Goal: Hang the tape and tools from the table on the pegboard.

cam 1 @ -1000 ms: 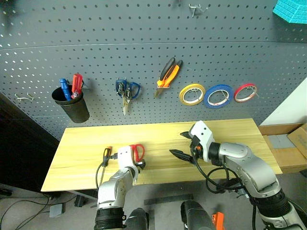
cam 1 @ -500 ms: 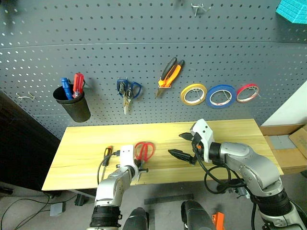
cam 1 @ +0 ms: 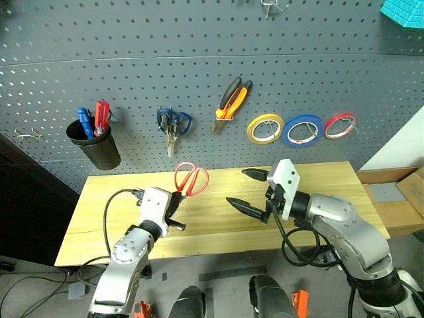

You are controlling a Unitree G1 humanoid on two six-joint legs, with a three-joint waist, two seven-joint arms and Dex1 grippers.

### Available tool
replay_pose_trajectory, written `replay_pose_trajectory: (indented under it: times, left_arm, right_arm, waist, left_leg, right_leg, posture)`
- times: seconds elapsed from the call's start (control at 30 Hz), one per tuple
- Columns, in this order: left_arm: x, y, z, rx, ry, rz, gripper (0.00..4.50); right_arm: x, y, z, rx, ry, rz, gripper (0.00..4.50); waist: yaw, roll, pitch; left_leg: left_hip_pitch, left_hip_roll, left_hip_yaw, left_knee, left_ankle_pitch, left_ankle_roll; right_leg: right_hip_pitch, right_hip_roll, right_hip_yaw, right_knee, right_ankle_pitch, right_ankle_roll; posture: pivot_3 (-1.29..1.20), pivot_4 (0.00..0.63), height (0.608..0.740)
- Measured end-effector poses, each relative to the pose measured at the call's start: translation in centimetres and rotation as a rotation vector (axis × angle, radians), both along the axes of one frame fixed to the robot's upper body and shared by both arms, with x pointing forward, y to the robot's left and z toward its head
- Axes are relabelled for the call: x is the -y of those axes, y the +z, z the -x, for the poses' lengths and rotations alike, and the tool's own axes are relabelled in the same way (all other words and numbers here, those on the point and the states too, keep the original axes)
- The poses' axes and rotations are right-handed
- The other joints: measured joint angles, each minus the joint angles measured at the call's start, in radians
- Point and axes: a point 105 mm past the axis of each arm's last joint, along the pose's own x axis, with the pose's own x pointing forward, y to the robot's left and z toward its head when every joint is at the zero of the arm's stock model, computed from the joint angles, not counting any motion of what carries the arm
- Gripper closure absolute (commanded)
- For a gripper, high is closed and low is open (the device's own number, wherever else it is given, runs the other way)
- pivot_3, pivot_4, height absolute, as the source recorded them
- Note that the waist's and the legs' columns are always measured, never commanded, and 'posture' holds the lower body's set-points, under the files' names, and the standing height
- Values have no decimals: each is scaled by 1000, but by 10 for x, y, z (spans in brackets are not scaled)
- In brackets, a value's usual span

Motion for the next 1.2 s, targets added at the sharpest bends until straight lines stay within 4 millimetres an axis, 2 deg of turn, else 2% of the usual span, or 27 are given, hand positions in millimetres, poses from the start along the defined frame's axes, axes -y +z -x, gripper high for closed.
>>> replay_pose_trajectory:
  times: [0.1,0.13,0.4,0.5,0.63,0.8,0.87,0.93,1.0,1.13,1.2]
  left_arm:
    - [-3,35,7,158,12,-31,4460]
    - [-3,41,7,184,17,-32,4460]
    - [-14,70,-16,284,104,4,4460]
    - [-16,71,-24,283,117,13,4460]
    - [-17,63,-42,243,121,33,4460]
    - [-8,55,-53,207,87,52,4460]
    - [-8,55,-54,204,87,54,3828]
    - [-9,47,-52,171,90,59,3390]
    - [-12,27,-43,89,105,77,2802]
    - [-27,-26,-10,-153,178,104,1642]
    - [-34,-35,-3,-219,210,130,1082]
  right_arm:
    - [-2,5,-1,24,6,-9,0]
    - [-2,7,-1,31,7,-12,0]
    - [-5,16,-10,60,-6,-30,0]
    - [-6,20,-11,72,-6,-36,0]
    - [-8,24,-12,83,-1,-49,0]
    - [-12,32,-13,107,3,-63,0]
    - [-12,33,-13,109,-1,-64,0]
    - [-12,33,-13,109,-2,-65,0]
    - [-12,32,-13,106,-3,-62,0]
    - [-9,24,-12,84,-9,-47,0]
    - [-10,23,-11,77,-5,-44,0]
  waist:
    - [4,0,0]
    - [6,0,0]
    - [9,0,0]
    - [9,0,0]
    - [9,0,0]
    - [7,0,0]
    - [7,0,0]
    - [7,0,0]
    - [4,0,0]
    - [-7,1,1]
    - [-7,1,1]
  left_leg:
    - [-1,0,0,-1,0,0]
    - [-1,0,0,-1,0,0]
    - [-3,-1,-1,0,0,0]
    - [-3,-1,-1,0,0,0]
    - [-3,-1,-1,0,0,0]
    - [-3,-1,-1,0,0,0]
    - [-3,-1,-1,0,0,0]
    - [-3,-1,-1,0,0,0]
    - [-3,-1,0,0,0,0]
    - [-4,0,-1,0,-1,0]
    - [-4,0,-2,0,-1,0]
  right_leg:
    - [0,0,0,-2,0,0]
    - [1,0,0,-3,0,1]
    - [0,0,-1,-5,2,3]
    - [0,0,-1,-5,2,2]
    - [0,0,-1,-5,2,2]
    - [0,0,-1,-5,4,-1]
    - [0,0,-1,-5,5,-2]
    - [0,0,-1,-5,5,-2]
    - [0,0,0,-6,5,-2]
    - [-1,0,-1,-5,4,-2]
    - [-1,0,-1,-5,2,2]
  posture:
    - [-78,198,740]
    - [-78,198,740]
    - [-83,199,740]
    - [-85,199,740]
    - [-92,200,740]
    - [-105,203,740]
    - [-102,204,740]
    - [-101,205,740]
    - [-99,205,740]
    - [-86,205,740]
    - [-79,206,740]
